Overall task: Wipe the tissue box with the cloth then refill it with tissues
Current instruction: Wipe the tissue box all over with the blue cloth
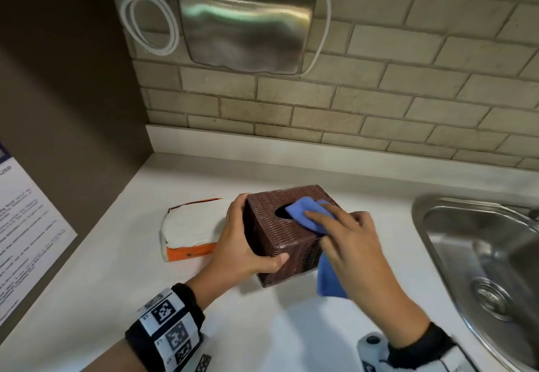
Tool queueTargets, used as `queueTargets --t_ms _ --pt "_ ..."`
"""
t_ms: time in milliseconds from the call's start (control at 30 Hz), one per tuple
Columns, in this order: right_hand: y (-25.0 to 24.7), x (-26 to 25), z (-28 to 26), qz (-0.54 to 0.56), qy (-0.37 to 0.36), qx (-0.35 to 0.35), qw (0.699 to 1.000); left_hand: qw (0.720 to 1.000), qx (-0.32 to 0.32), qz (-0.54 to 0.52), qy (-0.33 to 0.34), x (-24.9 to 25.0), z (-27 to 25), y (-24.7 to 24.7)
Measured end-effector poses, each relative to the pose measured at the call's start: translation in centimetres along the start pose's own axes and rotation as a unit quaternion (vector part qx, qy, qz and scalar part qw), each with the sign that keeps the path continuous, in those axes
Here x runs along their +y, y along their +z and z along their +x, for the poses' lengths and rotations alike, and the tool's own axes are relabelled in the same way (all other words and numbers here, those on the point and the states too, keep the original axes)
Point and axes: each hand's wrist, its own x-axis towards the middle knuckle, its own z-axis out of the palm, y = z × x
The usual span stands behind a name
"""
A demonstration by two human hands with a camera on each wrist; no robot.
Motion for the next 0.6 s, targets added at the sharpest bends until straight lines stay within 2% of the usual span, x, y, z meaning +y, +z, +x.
queueTargets --t_ms 67,133,267,333,400,500,533,600 --pt "0.1 1.5 0.1 0.010 0.037 -0.008 0.999 1.000 -0.003 0.029 0.005 -0.4 0.3 0.1" --pt "0.7 0.8 0.1 0.012 0.052 -0.020 0.998 0.999 -0.005 0.044 0.010 -0.6 0.6 0.5" --pt "3.2 -2.9 -0.9 -0.013 0.008 -0.056 0.998 0.996 -0.002 0.093 -0.002 -1.5 1.0 1.5" --pt "3.6 -2.3 -1.4 0.001 0.007 -0.084 0.996 0.994 -0.002 0.105 -0.003 -2.2 0.7 1.5" --pt "3.7 0.2 -1.5 0.015 0.041 -0.104 0.994 0.995 0.000 0.097 0.001 -2.9 0.5 1.4" --pt "3.5 1.9 -1.1 -0.001 0.101 -0.069 0.992 0.996 -0.002 0.091 -0.005 -3.1 0.7 1.5" --pt "3.4 1.1 -1.0 0.001 0.093 -0.072 0.993 0.996 -0.001 0.090 -0.007 -3.0 0.8 1.6" --pt "3.4 -1.3 -1.3 0.008 0.027 -0.078 0.997 0.996 -0.007 0.083 -0.014 -3.0 1.0 1.7"
